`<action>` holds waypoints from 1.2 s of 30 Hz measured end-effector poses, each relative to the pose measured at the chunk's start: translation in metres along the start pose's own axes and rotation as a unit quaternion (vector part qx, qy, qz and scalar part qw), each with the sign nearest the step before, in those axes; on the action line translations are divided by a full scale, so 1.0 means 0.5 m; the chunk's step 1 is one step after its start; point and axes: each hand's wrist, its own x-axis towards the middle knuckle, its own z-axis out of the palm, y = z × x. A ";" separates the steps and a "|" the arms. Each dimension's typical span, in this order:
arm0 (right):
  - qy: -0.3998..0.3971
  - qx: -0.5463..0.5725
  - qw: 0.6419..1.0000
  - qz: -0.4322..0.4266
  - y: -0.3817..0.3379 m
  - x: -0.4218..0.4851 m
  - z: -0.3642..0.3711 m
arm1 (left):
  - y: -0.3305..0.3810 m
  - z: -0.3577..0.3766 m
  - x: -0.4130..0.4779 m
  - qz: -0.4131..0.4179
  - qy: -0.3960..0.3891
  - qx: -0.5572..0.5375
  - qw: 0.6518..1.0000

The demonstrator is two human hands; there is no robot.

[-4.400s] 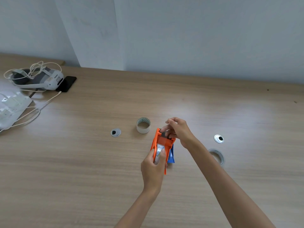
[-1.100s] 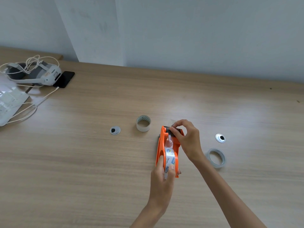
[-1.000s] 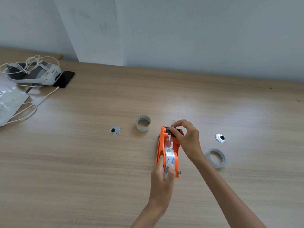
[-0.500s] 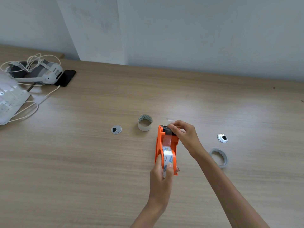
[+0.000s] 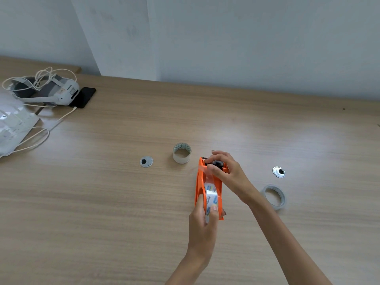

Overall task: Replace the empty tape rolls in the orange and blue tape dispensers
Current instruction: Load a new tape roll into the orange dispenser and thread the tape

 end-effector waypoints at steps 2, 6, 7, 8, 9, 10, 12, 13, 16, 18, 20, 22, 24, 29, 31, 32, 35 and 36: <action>0.015 -0.019 1.000 0.015 -0.003 -0.005 0.001 | -0.004 0.000 0.001 0.003 0.000 0.009 1.000; 0.063 -0.091 0.994 0.018 -0.003 -0.022 -0.002 | 0.000 -0.001 -0.001 0.010 -0.005 0.014 1.000; 0.056 -0.103 0.993 0.019 -0.002 -0.025 -0.001 | 0.001 -0.001 -0.001 0.010 -0.005 0.013 1.000; 0.044 -0.105 0.993 0.025 -0.001 -0.027 0.002 | 0.001 -0.001 0.000 0.008 -0.002 0.014 1.000; 0.032 -0.098 0.994 0.032 -0.002 -0.028 0.005 | -0.001 -0.001 0.001 0.008 0.000 0.016 1.000; 0.025 -0.088 0.995 0.036 -0.003 -0.027 0.007 | -0.003 -0.001 0.002 0.007 0.002 0.018 1.000; 0.021 -0.060 0.997 0.035 -0.007 -0.023 0.008 | -0.007 -0.002 0.002 0.007 0.000 0.025 1.000; 0.013 -0.039 0.999 0.033 -0.012 -0.022 0.008 | -0.007 -0.002 0.000 0.008 -0.004 0.029 1.000; 0.011 0.025 0.999 0.042 -0.027 -0.016 0.005 | -0.002 -0.003 -0.006 0.009 -0.016 0.029 0.999; 0.050 0.023 0.998 0.041 -0.025 -0.009 0.003 | 0.004 -0.004 -0.008 0.009 -0.015 0.019 1.000; 0.084 0.030 0.995 0.034 -0.017 -0.007 0.003 | 0.008 -0.005 -0.006 0.004 -0.012 0.009 1.000; 0.109 0.039 0.993 0.027 -0.007 -0.010 0.009 | 0.012 -0.006 -0.004 0.003 -0.012 0.003 1.000; 0.140 0.027 0.990 0.012 0.002 -0.013 0.017 | 0.013 -0.006 0.000 0.006 -0.010 0.002 1.000; 0.194 -0.062 0.979 -0.027 0.017 -0.009 0.031 | 0.006 -0.003 0.004 -0.008 -0.014 0.023 1.000; 0.197 -0.079 0.977 -0.030 0.018 -0.006 0.031 | 0.004 -0.001 0.004 -0.009 -0.010 0.026 1.000; 0.197 -0.076 0.977 -0.026 0.017 -0.004 0.030 | 0.005 0.000 0.005 -0.010 -0.008 0.025 1.000; 0.193 -0.008 0.981 0.007 0.014 0.001 0.023 | 0.007 0.003 0.007 -0.008 -0.005 0.020 1.000; 0.192 0.020 0.981 0.022 0.013 0.004 0.021 | 0.008 0.005 0.007 -0.008 -0.008 0.021 1.000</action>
